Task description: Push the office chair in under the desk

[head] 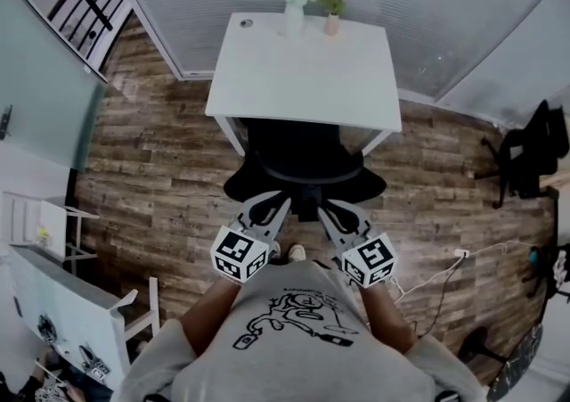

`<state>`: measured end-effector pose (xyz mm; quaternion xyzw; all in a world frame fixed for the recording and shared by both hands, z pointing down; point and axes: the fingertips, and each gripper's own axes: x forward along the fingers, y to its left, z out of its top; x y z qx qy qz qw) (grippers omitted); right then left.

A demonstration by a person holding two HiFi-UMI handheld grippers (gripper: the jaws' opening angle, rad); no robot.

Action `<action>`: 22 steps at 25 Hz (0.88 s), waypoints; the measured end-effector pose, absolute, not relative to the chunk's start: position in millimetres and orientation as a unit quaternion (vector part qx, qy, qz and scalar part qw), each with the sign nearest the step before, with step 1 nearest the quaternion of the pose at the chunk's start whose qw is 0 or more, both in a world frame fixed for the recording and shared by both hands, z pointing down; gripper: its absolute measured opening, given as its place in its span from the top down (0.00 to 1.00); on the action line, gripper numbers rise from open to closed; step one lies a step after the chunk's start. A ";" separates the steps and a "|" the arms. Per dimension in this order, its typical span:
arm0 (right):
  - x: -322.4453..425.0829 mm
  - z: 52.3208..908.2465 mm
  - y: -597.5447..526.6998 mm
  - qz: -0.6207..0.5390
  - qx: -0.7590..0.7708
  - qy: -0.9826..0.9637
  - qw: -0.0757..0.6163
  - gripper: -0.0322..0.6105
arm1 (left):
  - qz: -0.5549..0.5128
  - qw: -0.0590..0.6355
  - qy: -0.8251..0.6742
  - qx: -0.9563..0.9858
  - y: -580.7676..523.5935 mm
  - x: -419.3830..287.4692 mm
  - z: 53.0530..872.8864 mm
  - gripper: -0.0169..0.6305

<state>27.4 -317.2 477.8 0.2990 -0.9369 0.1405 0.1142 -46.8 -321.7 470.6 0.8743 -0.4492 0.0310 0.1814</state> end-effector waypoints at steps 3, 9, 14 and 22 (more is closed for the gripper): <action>20.3 457.2 -305.1 0.134 0.295 -0.942 0.089 0.86 | 0.027 0.179 -0.449 0.875 -312.8 -48.3 465.6 0.91; 18.5 442.7 -290.5 0.122 0.297 -0.944 0.074 0.88 | 0.027 0.160 -0.450 0.878 -299.3 -48.7 458.8 0.92; 19.6 441.2 -290.6 0.123 0.302 -0.942 0.075 0.88 | 0.023 0.163 -0.441 0.883 -294.0 -43.8 454.2 0.92; 13.5 433.6 -291.9 0.107 0.299 -0.946 0.070 0.88 | 0.022 0.157 -0.439 0.885 -295.4 -45.1 447.9 0.93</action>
